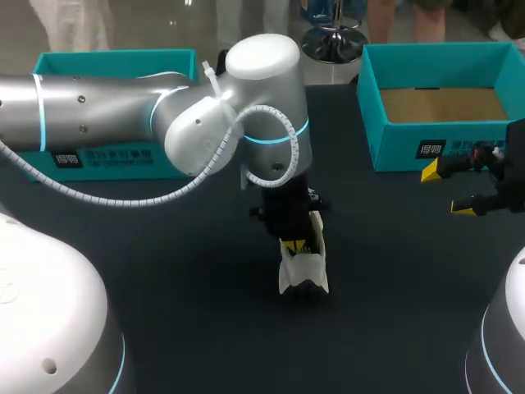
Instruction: Take the shoe out of the shoebox, open the shoe tongue, remove and reinsert the insole, then place the shoe into the shoebox
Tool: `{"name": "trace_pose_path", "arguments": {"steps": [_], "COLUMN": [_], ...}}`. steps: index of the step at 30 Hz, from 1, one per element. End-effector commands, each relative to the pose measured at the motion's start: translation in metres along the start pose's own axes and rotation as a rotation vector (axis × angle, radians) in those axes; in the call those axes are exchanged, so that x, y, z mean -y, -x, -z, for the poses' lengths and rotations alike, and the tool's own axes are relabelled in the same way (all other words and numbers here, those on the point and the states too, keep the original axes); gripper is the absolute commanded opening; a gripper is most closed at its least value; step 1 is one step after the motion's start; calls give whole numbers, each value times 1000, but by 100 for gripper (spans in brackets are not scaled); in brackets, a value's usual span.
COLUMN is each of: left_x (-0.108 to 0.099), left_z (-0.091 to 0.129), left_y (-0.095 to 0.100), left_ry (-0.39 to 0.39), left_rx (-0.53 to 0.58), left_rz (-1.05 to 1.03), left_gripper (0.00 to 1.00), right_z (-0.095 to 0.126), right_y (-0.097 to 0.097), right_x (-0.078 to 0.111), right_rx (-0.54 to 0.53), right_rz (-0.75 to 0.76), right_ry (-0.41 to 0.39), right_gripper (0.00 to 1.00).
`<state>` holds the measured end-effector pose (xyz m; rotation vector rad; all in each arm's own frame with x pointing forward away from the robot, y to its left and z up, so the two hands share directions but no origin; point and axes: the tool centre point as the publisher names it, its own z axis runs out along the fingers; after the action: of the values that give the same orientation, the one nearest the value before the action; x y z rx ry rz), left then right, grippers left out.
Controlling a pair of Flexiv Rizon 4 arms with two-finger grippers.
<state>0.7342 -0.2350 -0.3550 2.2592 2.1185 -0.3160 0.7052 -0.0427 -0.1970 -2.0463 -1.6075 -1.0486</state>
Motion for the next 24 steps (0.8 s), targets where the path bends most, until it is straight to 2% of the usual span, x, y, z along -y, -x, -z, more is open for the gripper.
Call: {"name": "trace_pose_path", "arguments": {"steps": [1,8,16,24], "left_x": [3,5,4,2], "left_z": [-9,-24,-51,-59], "left_y": [0,4,9,11], "left_ry": [-2,-5,10,32], "left_rx": [0,-10,-22,-11], "left_rz": [-1,4,43,65], "left_gripper": [0,0,0,0], "right_z": [0,0,0,0], "right_y": [0,0,0,0], "right_x": [1,1,1,1], "right_rx": [2,2,2,2], "right_rz": [-1,-1,-1,-1], "right_ry": [1,1,1,1], "right_gripper": [100,100,100,100]}}
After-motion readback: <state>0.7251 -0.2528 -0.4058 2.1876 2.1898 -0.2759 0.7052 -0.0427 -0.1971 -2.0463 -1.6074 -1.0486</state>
